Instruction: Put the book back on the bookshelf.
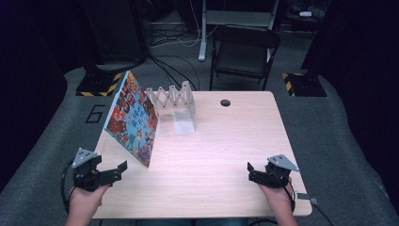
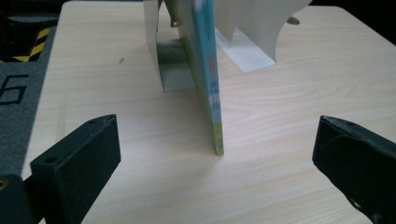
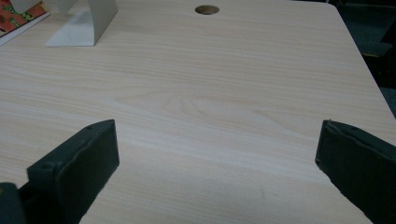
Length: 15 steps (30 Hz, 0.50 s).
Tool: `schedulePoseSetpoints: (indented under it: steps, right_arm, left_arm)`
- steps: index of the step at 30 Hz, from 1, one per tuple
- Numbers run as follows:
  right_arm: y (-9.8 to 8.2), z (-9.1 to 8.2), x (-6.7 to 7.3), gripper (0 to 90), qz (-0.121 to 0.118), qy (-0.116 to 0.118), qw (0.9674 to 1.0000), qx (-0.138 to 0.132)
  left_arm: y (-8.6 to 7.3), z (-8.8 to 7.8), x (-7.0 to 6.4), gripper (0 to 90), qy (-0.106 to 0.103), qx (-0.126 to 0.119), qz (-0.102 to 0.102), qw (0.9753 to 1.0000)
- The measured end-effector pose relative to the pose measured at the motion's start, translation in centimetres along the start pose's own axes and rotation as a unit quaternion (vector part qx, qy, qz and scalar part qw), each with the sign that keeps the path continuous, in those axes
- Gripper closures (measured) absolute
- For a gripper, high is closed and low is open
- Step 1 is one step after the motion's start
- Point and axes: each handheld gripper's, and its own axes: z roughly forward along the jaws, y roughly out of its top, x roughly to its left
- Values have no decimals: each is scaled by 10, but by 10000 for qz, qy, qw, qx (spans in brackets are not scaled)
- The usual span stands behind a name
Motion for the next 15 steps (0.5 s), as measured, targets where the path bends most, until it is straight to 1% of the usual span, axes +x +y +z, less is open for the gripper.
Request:
schedulePoseSetpoints:
  steps: [1,2,3,4,5,6,7,8,9,10,11,12,13,14,15]
  right_arm:
    - [-1,-1,-2,0,4,9,10000,33]
    - [-3,-1,-3,0,16,18,10000,53]
    - [-4,-2,-5,0,-12,-19,10000,91]
    - [-5,-2,-6,0,31,-51,10000,53]
    - [-5,-3,-8,0,33,-67,9999,112]
    - [-6,-3,-9,0,34,-67,9999,147]
    - [-7,-2,-11,0,39,-95,9998,139]
    - [-8,-2,-11,0,68,-103,9998,186]
    - [-9,-1,-12,0,44,-105,9996,252]
    - [-10,2,-13,0,56,-112,9995,297]
    - [-12,4,-13,0,89,-126,9988,456]
    - [-13,6,-13,0,105,-100,9983,568]
    - [-16,8,-14,0,121,-72,9980,621]
    - [-18,11,-14,0,112,-43,9971,747]
    - [-19,13,-14,0,158,-35,9960,876]
  left_arm:
    - [-6,4,0,15,-20,7,-11,10000]
    - [-12,8,1,16,-48,78,-9,10000]
    - [-16,13,1,17,-33,118,-51,9999]
    - [-22,19,2,22,-66,126,-103,9998]
    - [-24,22,3,19,-72,176,-119,9997]
    - [-30,30,4,19,-54,269,-183,9995]
    - [-33,34,4,19,-77,348,-201,9992]
    - [-35,39,4,19,-95,473,-225,9986]
    - [-37,44,6,19,-118,647,-257,9975]
    - [-39,49,7,19,-156,783,-345,9962]
    - [-41,54,9,19,-127,882,-373,9953]
    - [-42,59,11,20,-154,1098,-414,9930]
    - [-43,63,13,20,-155,1225,-549,9908]
    - [-44,66,14,19,-150,1298,-645,9893]
    - [-45,68,16,19,-147,1404,-669,9877]
